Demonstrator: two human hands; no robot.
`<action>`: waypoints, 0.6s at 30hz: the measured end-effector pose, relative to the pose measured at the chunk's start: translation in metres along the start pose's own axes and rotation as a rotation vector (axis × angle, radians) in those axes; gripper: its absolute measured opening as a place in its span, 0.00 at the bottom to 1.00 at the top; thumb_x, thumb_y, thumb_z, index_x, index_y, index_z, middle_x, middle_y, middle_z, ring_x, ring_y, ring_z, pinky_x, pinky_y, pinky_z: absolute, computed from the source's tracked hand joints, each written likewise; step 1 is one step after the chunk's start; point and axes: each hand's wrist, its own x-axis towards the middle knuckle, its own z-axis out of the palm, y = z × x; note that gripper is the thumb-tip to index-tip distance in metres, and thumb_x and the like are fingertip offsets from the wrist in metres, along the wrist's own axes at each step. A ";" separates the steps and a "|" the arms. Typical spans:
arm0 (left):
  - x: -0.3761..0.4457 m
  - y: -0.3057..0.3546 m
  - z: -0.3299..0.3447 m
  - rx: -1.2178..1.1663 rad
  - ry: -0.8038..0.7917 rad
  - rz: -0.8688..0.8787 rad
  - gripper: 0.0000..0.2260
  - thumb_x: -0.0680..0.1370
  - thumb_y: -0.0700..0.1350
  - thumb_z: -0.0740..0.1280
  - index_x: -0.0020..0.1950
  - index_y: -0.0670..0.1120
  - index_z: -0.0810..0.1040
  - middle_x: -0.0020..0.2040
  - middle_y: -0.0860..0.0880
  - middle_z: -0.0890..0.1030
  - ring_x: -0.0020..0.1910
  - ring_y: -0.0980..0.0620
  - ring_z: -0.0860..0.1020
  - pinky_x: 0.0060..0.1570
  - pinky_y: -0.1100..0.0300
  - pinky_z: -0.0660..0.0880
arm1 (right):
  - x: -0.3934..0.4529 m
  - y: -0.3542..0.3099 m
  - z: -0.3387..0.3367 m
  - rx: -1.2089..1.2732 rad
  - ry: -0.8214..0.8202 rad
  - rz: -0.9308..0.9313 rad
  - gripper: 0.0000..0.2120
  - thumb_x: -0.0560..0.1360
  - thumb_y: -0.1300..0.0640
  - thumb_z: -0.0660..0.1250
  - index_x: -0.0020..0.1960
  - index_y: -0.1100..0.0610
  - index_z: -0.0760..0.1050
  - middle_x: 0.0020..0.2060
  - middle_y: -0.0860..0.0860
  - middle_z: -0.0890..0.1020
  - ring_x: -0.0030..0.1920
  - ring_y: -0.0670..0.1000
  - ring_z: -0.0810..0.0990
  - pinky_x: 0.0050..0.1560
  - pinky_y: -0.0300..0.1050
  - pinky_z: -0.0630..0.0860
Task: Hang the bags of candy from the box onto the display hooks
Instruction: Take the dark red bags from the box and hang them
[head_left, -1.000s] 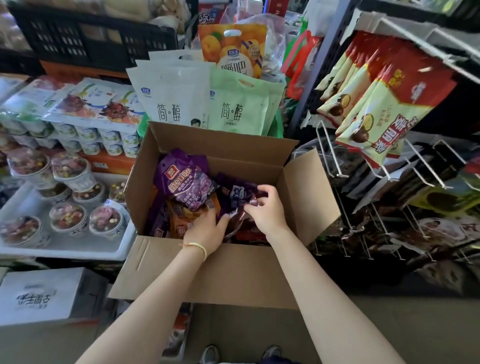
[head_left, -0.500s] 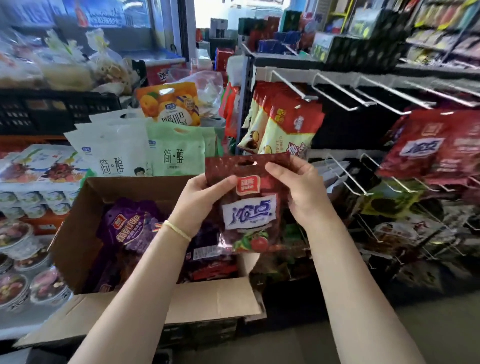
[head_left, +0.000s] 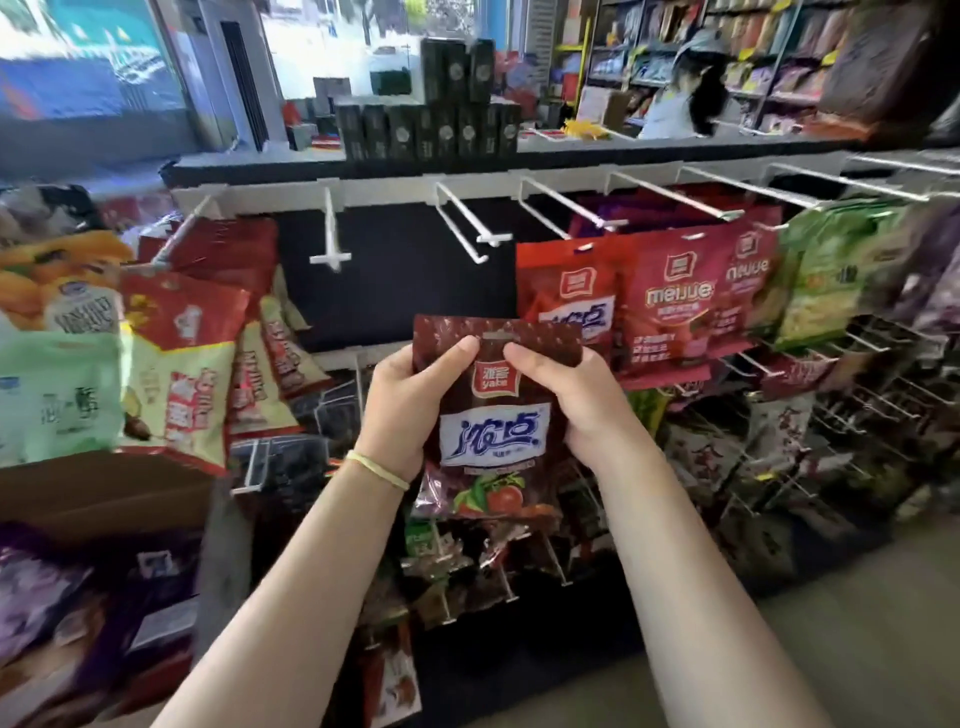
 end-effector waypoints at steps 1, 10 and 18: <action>0.007 -0.004 0.016 -0.006 0.008 0.003 0.09 0.77 0.43 0.73 0.53 0.39 0.84 0.51 0.38 0.86 0.52 0.37 0.84 0.58 0.39 0.79 | 0.007 -0.005 -0.014 0.006 0.006 -0.013 0.10 0.74 0.57 0.75 0.53 0.59 0.83 0.49 0.56 0.87 0.50 0.57 0.87 0.56 0.55 0.81; 0.067 -0.018 0.123 -0.009 0.128 0.066 0.10 0.78 0.42 0.72 0.55 0.37 0.82 0.49 0.39 0.86 0.50 0.39 0.85 0.51 0.46 0.83 | 0.073 -0.038 -0.079 0.118 0.200 -0.132 0.03 0.74 0.57 0.75 0.46 0.56 0.83 0.43 0.54 0.88 0.45 0.55 0.87 0.48 0.53 0.84; 0.099 -0.022 0.133 -0.026 0.221 0.120 0.10 0.78 0.43 0.73 0.54 0.37 0.82 0.50 0.39 0.86 0.50 0.39 0.85 0.53 0.42 0.82 | 0.111 -0.042 -0.084 0.045 0.141 -0.184 0.06 0.75 0.55 0.75 0.42 0.56 0.81 0.39 0.52 0.86 0.43 0.55 0.87 0.48 0.53 0.84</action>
